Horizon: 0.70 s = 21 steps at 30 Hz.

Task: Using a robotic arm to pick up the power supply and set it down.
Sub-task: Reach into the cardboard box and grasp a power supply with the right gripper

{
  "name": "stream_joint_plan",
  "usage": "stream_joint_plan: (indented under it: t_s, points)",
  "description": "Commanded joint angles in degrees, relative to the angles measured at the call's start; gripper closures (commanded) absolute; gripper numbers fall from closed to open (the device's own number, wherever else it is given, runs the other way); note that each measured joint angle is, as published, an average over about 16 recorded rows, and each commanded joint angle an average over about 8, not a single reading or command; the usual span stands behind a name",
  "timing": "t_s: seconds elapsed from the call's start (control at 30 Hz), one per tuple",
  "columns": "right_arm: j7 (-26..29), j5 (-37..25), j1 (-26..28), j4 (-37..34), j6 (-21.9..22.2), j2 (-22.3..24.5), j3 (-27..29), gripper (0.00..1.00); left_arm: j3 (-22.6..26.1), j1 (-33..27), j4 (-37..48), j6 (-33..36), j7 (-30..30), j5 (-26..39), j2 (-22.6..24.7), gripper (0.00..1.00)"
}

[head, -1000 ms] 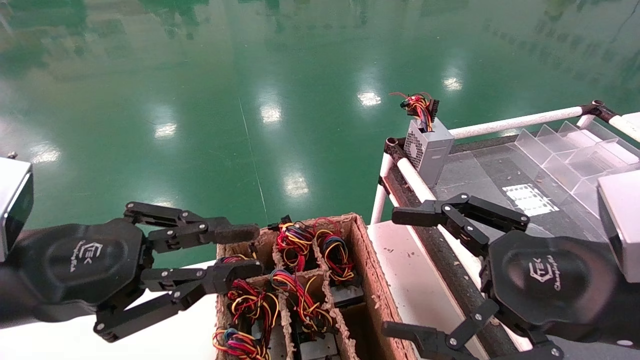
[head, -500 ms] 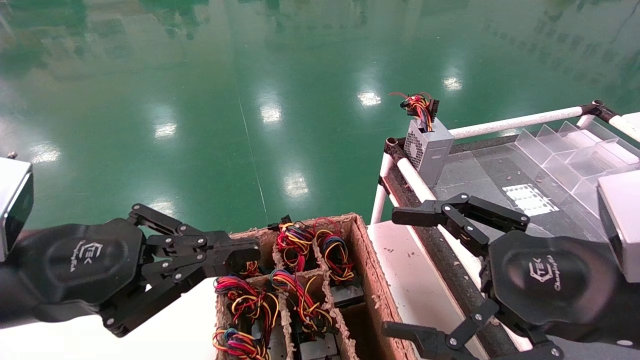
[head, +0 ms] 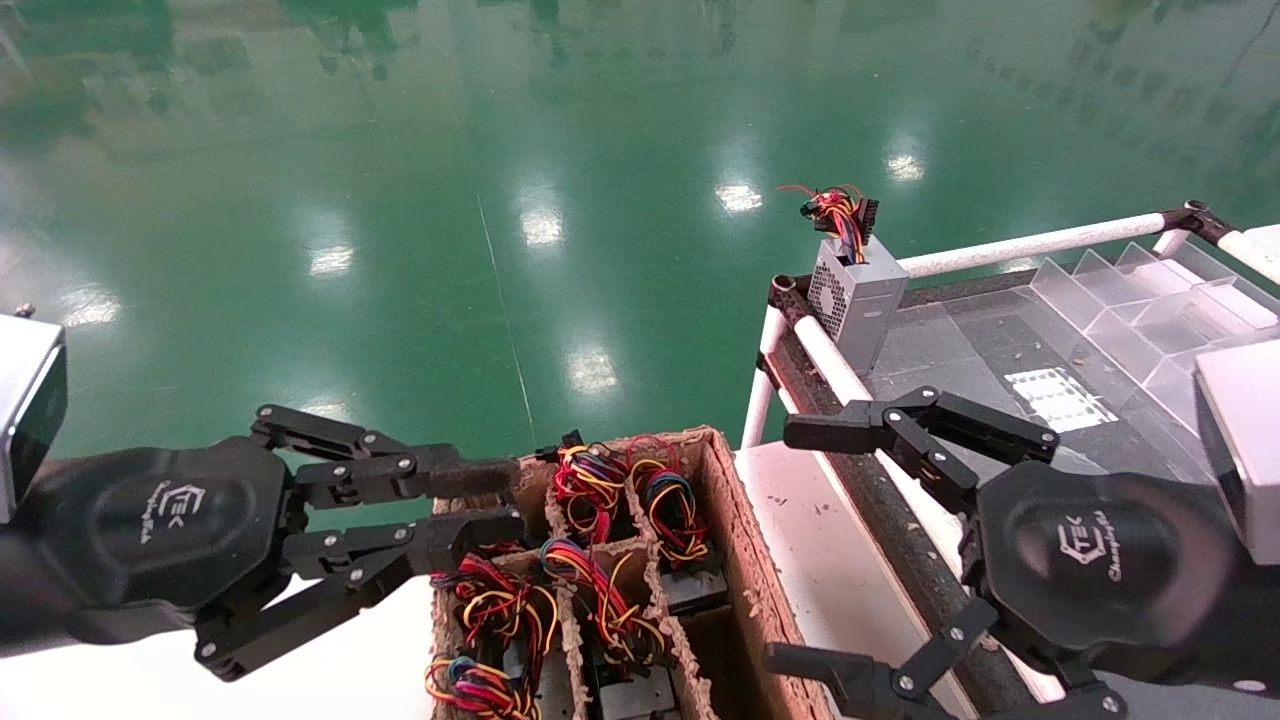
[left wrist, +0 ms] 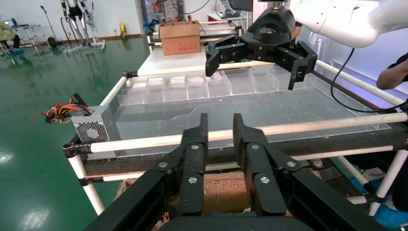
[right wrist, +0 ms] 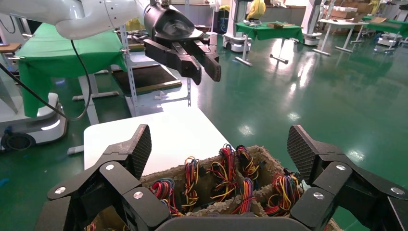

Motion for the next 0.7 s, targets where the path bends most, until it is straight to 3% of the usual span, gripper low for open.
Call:
stream_joint_plan:
  t_s: [0.03, 0.47, 0.7]
  points:
    - [0.31, -0.26, -0.02, -0.14, 0.23, 0.02, -0.16, 0.0, 0.0, 0.0, 0.0, 0.0, 0.0, 0.0, 0.0, 0.0]
    - [2.97, -5.89, 2.34, -0.2, 4.07, -1.05, -2.63, 0.0, 0.0, 0.01, 0.02, -0.01, 0.0, 0.0, -0.01, 0.0]
    - [-2.54, -18.43, 5.96, -0.75, 10.33, -5.36, -6.07, 0.0, 0.0, 0.01, 0.02, -0.01, 0.01, -0.01, -0.01, 0.0]
